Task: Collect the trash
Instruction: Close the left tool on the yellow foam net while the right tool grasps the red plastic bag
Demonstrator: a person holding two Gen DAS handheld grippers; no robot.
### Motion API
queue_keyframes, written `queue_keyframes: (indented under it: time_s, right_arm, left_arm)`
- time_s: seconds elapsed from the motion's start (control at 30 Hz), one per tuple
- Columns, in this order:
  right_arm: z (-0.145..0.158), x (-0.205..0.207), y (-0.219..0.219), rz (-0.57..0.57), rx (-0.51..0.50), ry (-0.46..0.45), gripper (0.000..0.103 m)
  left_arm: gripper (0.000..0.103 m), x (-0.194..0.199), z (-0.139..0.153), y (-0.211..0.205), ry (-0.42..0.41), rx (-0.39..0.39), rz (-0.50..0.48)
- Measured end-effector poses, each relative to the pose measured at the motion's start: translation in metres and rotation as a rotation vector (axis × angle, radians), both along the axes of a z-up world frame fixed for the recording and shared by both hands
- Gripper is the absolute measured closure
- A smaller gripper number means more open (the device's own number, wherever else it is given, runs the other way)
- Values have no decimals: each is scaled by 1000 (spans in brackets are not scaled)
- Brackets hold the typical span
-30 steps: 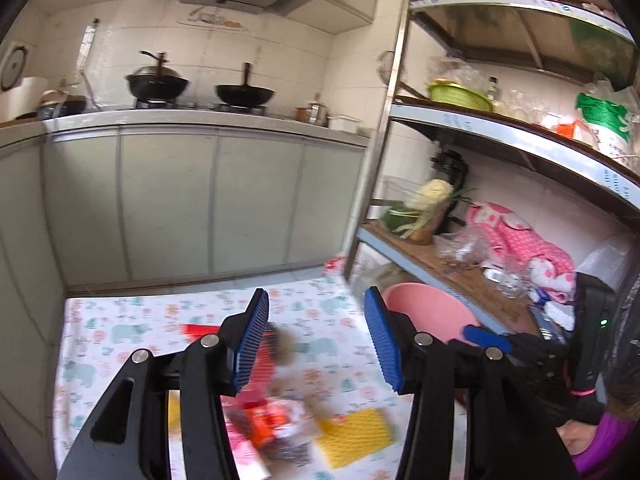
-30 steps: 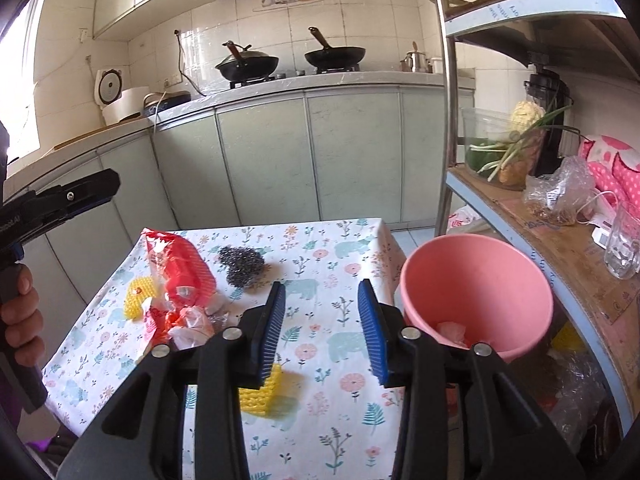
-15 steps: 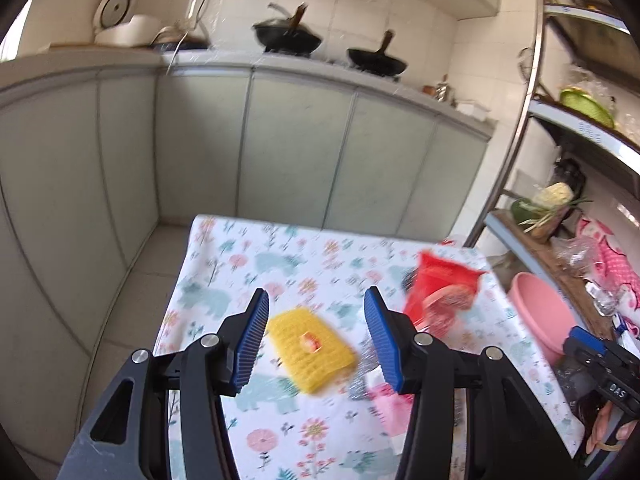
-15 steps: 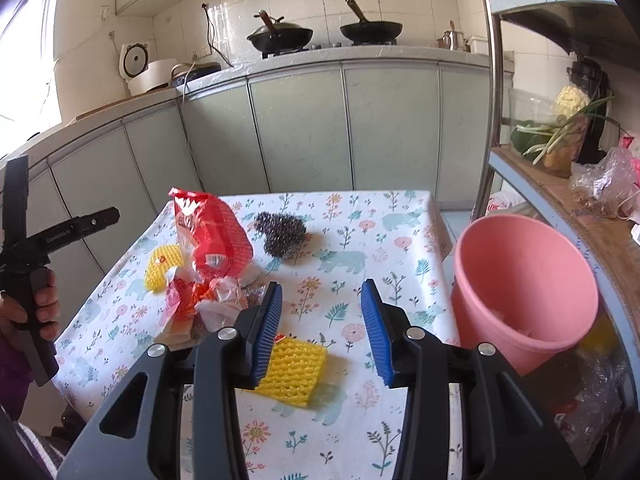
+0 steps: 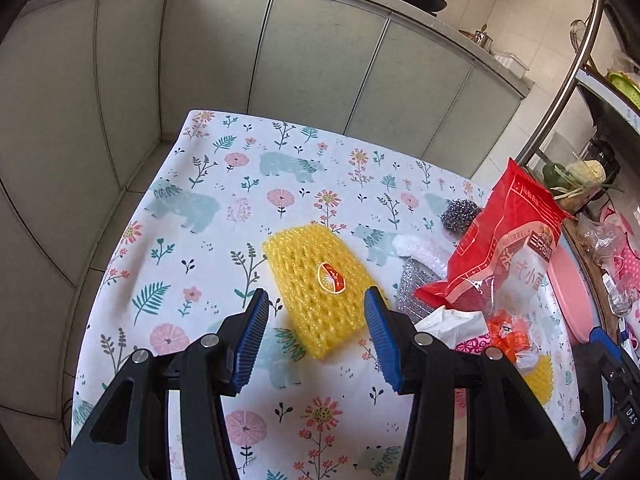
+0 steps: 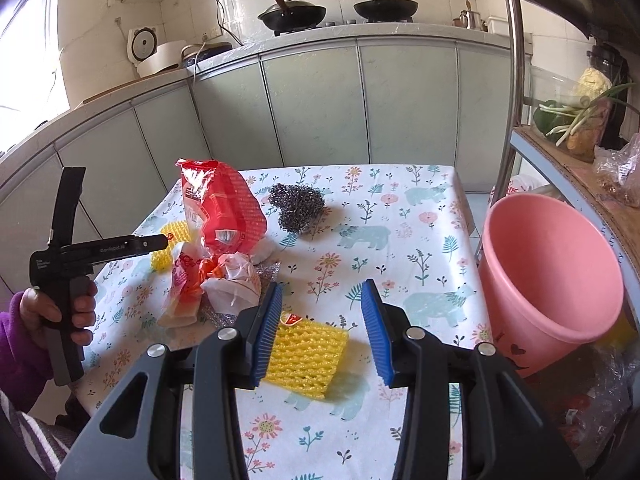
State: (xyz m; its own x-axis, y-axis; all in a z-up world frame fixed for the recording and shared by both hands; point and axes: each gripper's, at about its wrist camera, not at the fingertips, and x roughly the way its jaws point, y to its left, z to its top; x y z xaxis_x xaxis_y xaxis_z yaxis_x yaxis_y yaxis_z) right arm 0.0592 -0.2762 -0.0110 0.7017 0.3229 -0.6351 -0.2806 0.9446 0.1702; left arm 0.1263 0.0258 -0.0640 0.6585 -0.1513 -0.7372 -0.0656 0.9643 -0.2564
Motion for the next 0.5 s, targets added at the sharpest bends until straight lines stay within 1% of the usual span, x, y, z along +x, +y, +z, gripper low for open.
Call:
queue_keyframes:
  time_s: [0.13,0.23,0.3,0.37,0.4,0.5]
  right_arm:
    - [4,5,10,32,9,1,61]
    - [12,9,22,70,18,-9,61]
    - [18,13,30,97,21,-15,61]
    - [23,17,41,134,19,-24,61]
    - [26,19,48,155,21,-27,61]
    - [29,28,66,205,26,-13,61]
  left_arm:
    - [54,3,-6,-4,24,14,-21]
    - [61,5,-10,-5,34,4,-31]
    - [72,5,-9,-4,29,-4,-38]
    - [89,5,-8,-4,25,0,-52]
    - [93,4,-6,-4,19,3,-59]
    - [94,-1,1,-1,-7,10,-64]
